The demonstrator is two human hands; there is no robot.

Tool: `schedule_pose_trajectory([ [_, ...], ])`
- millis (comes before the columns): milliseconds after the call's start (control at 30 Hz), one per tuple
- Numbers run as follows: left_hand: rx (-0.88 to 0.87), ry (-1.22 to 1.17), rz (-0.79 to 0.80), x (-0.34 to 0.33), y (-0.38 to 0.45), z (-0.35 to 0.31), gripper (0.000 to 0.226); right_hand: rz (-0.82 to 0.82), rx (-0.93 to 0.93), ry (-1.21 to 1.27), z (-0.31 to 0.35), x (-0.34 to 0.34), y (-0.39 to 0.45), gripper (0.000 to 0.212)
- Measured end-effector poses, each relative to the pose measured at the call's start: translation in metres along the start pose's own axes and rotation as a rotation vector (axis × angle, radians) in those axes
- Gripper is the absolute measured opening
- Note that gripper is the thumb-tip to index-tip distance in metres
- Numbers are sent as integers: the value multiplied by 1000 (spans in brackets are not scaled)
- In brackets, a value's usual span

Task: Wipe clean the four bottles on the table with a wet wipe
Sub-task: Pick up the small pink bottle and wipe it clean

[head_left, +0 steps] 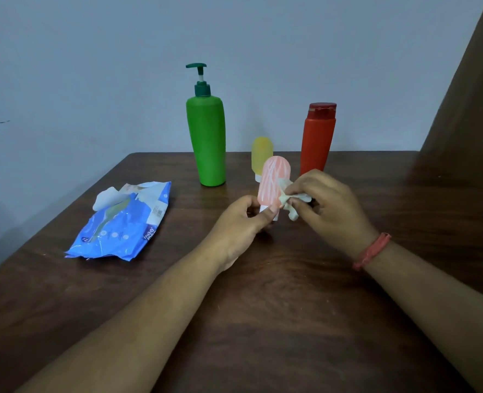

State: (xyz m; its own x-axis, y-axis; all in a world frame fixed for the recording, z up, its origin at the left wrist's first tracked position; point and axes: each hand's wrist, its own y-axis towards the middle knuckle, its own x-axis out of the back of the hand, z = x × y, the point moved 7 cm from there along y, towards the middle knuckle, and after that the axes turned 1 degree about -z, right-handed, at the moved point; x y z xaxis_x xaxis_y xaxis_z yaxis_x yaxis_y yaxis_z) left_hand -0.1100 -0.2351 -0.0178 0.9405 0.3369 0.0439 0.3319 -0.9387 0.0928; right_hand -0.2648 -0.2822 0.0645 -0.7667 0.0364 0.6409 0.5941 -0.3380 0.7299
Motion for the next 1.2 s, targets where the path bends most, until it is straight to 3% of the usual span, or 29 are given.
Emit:
schedule_pose_trajectory([
  [133, 23, -100, 23, 0, 4, 4, 34, 70, 21, 1, 3, -11, -1, 18],
  [367, 25, -170, 50, -1, 3, 4, 23, 145, 40, 18, 2, -14, -4, 30],
  [533, -13, -52, 68, -5, 1, 0, 41, -27, -17, -31, -4, 1, 0, 18],
  [700, -8, -90, 70, -4, 1, 0, 13, 77, 63, -60, 4, -9, -2, 16],
  [833, 2, -88, 87, -7, -1, -2, 18, -77, -20, -31, -5, 6, 0, 13],
  [967, 13, -179, 95, -5, -3, -3, 7, 85, 117, -90, 9, -10, -4, 17],
  [1100, 12, -154, 117, -9, -5, -6, 18, -99, -34, -61, -8, 9, -1, 20],
  [1200, 17, -155, 113, -9, -7, -8, 12, 11, 7, -25, -3, 1, -2, 15],
])
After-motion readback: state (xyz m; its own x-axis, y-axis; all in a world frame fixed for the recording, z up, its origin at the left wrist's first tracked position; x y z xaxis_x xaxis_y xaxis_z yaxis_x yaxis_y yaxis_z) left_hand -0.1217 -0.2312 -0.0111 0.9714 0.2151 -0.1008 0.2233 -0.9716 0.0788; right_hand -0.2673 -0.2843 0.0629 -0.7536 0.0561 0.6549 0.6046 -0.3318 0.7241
